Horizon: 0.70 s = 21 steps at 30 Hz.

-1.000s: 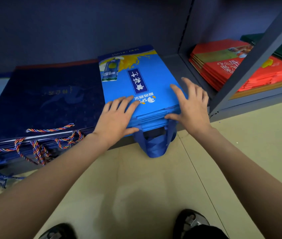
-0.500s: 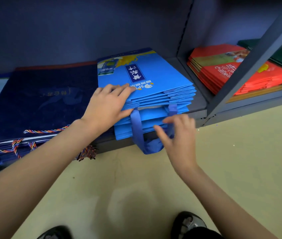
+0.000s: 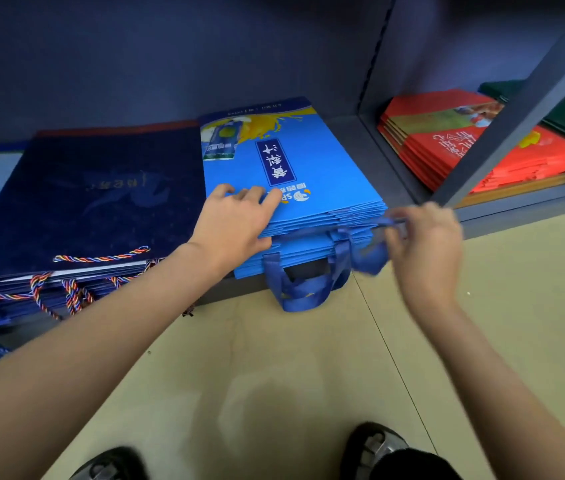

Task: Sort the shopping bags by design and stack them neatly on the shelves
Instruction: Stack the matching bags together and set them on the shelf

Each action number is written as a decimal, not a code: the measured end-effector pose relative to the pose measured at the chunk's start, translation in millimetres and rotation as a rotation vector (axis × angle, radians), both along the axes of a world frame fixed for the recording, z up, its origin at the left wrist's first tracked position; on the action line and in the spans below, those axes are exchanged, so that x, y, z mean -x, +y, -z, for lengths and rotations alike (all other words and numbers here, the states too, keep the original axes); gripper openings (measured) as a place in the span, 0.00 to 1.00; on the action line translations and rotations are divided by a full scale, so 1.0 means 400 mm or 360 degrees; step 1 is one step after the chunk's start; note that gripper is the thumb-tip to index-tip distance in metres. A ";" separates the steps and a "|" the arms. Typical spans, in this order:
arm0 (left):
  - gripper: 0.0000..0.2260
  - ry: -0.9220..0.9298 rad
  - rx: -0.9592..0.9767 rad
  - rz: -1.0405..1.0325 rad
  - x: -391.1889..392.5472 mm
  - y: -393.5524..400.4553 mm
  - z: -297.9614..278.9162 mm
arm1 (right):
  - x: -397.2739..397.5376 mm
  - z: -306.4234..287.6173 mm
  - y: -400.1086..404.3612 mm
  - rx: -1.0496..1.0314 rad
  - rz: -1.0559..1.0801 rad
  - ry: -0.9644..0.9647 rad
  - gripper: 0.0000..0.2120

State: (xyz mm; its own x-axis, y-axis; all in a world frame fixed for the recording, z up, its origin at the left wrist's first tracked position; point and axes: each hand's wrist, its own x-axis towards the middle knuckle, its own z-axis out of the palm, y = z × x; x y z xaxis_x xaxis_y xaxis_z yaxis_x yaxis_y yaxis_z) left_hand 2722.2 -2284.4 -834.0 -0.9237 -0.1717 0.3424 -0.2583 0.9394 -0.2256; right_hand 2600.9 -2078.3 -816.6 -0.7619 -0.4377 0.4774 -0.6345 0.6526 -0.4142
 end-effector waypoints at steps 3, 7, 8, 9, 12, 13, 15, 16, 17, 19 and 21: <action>0.24 0.0145 -0.0093 0.0018 0.002 -0.002 -0.016 | 0.026 -0.077 0.004 0.0775 0.0061 -0.0429 0.05; 0.19 0.0403 -0.0086 0.0053 0.000 -0.025 -0.048 | -0.090 -0.003 -0.096 0.0712 -0.0402 -0.0684 0.12; 0.19 0.0439 -0.0065 0.0054 -0.002 -0.027 -0.052 | -0.103 0.028 -0.121 0.0448 -0.0515 -0.0728 0.12; 0.20 0.0453 -0.0044 0.0054 -0.004 -0.029 -0.056 | -0.107 0.061 -0.141 0.0118 -0.0581 -0.0795 0.14; 0.19 0.0496 0.0028 0.0045 0.001 -0.038 -0.064 | -0.105 0.125 -0.164 -0.0838 -0.0547 -0.0264 0.20; 0.18 0.0528 0.0055 0.0024 0.008 -0.042 -0.077 | -0.109 0.124 -0.167 -0.1010 -0.0512 -0.0110 0.22; 0.16 0.0574 0.0085 -0.0010 0.021 -0.050 -0.096 | -0.110 0.124 -0.175 -0.1127 -0.0467 -0.0075 0.21; 0.16 0.0594 0.0090 -0.0020 0.024 -0.052 -0.100 | -0.104 0.120 -0.181 -0.1134 -0.0506 -0.0156 0.18; 0.16 0.0599 0.0093 -0.0030 0.026 -0.054 -0.101 | -0.100 0.110 -0.187 -0.1092 -0.0547 -0.0275 0.17; 0.16 0.0598 0.0100 -0.0031 0.027 -0.055 -0.099 | -0.091 0.094 -0.206 -0.1038 -0.0496 -0.0518 0.22; 0.16 0.0594 0.0100 -0.0030 0.027 -0.056 -0.101 | -0.085 0.082 -0.237 -0.0965 -0.0390 -0.0549 0.21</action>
State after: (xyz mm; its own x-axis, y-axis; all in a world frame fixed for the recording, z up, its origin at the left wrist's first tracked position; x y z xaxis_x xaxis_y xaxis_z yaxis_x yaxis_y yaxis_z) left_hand 2711.5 -2306.9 -793.6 -0.7304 -0.1554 0.6651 -0.3508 0.9209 -0.1701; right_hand 2635.0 -2173.2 -849.3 -0.6714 -0.7254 -0.1516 -0.6903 0.6866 -0.2281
